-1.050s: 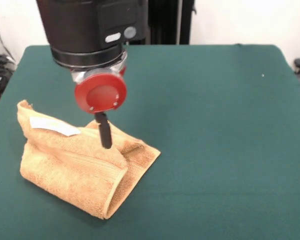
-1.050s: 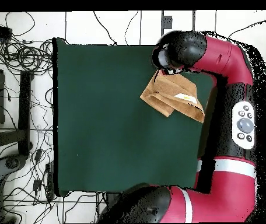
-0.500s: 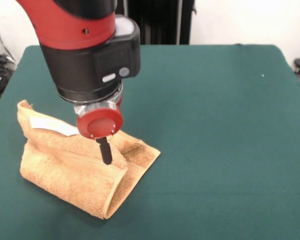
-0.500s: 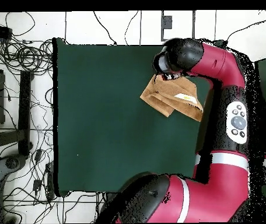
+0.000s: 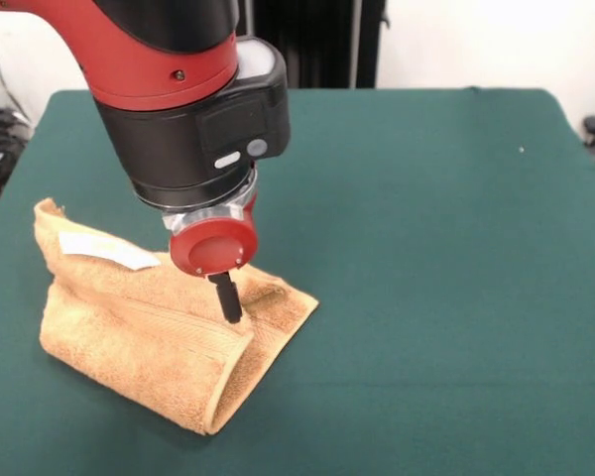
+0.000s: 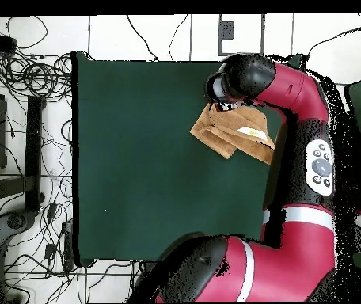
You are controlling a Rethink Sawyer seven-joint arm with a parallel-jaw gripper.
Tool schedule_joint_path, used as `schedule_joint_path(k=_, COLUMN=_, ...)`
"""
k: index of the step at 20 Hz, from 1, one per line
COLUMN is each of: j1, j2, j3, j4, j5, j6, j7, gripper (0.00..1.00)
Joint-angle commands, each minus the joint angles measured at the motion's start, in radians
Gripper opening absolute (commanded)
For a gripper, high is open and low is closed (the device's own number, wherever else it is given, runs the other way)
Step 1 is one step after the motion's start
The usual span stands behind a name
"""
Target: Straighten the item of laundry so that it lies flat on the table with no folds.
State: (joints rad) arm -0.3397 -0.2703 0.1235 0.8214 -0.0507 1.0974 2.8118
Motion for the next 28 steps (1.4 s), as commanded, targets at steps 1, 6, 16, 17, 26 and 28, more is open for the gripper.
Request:
schedule_joint_path(k=1, j1=0.065, j2=-0.006, j3=-0.012, j4=0.187, j5=0.075, j6=0.020, j7=0.224, gripper=1.00)
schedule_joint_path(k=6, j1=0.072, j2=0.037, j3=-0.035, j4=0.187, j5=0.066, j6=-0.040, j7=0.199, gripper=1.00)
schedule_joint_path(k=16, j1=0.078, j2=0.079, j3=-0.048, j4=0.222, j5=0.079, j6=-0.138, j7=0.188, gripper=1.00)
schedule_joint_path(k=17, j1=0.080, j2=0.084, j3=-0.052, j4=0.219, j5=0.080, j6=-0.138, j7=0.188, gripper=1.00)
schedule_joint_path(k=26, j1=0.088, j2=0.094, j3=-0.077, j4=0.217, j5=0.096, j6=-0.054, j7=0.169, gripper=1.00)
schedule_joint_path(k=28, j1=0.090, j2=0.089, j3=-0.083, j4=0.220, j5=0.096, j6=-0.040, j7=0.169, gripper=1.00)
